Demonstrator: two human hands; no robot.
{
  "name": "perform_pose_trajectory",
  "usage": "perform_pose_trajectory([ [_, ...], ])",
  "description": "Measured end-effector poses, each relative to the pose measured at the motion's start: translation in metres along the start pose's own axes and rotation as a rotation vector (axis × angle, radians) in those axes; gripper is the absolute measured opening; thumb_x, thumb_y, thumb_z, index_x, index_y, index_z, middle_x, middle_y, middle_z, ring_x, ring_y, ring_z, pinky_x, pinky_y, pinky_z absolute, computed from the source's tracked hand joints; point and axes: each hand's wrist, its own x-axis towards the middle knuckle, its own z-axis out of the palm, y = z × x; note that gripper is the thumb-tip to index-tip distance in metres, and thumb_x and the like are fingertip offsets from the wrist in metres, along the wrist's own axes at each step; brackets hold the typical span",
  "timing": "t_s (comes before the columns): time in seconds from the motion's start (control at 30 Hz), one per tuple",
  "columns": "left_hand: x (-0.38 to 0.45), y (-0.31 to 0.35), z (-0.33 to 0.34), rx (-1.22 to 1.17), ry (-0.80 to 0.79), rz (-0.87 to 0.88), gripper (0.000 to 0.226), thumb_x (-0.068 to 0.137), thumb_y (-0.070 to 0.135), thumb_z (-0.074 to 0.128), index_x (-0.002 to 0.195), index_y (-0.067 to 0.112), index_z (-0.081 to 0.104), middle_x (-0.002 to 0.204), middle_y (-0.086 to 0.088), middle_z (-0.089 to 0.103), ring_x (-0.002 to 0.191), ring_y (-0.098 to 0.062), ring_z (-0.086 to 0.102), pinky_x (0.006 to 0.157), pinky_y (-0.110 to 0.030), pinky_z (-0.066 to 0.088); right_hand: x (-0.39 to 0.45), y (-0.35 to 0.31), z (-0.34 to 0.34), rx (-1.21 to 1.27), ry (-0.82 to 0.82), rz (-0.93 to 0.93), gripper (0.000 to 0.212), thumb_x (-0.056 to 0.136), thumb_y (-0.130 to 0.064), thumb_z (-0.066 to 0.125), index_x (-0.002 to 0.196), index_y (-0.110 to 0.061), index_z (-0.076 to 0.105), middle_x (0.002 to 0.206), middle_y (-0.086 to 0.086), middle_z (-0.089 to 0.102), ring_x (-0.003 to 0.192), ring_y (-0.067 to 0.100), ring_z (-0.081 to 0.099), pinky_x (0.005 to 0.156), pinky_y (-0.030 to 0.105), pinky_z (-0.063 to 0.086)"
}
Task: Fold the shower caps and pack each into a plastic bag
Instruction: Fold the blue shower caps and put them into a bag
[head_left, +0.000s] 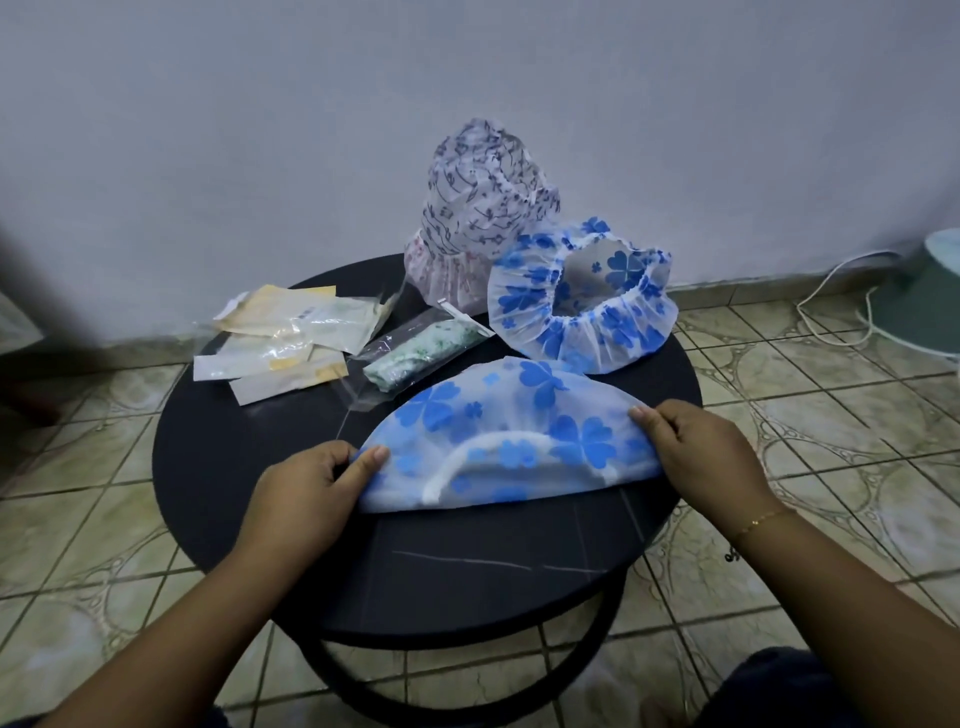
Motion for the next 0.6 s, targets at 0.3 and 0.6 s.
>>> perform_pose_trajectory([
  [0.3,-0.001,0.02,-0.01,0.218,0.08,0.033,0.02,0.081,0.047,0.063,0.085,0.029,0.056,0.075,0.012,0.056,0.074,-0.016,0.057,0.068,-0.032,0.039,0.008,-0.013,-0.001,-0.113,-0.045,0.117,0.029,0.09,-0.044,0.05,0.075,-0.019,0.051,0.07,-0.001,0.058,0.068,0.02,0.054,0.057,0.029,0.038],
  [0.6,0.014,0.061,0.017,0.168,0.177,0.814,0.021,0.088,0.034,0.056,0.094,0.018,0.068,0.1,0.0,0.063,0.093,-0.021,0.058,0.081,-0.035,0.044,0.011,-0.047,-0.008,-0.295,0.105,-0.01,0.037,0.086,-0.035,0.051,0.121,-0.022,0.056,0.119,0.005,0.054,0.113,0.025,0.048,0.092,0.039,0.035],
])
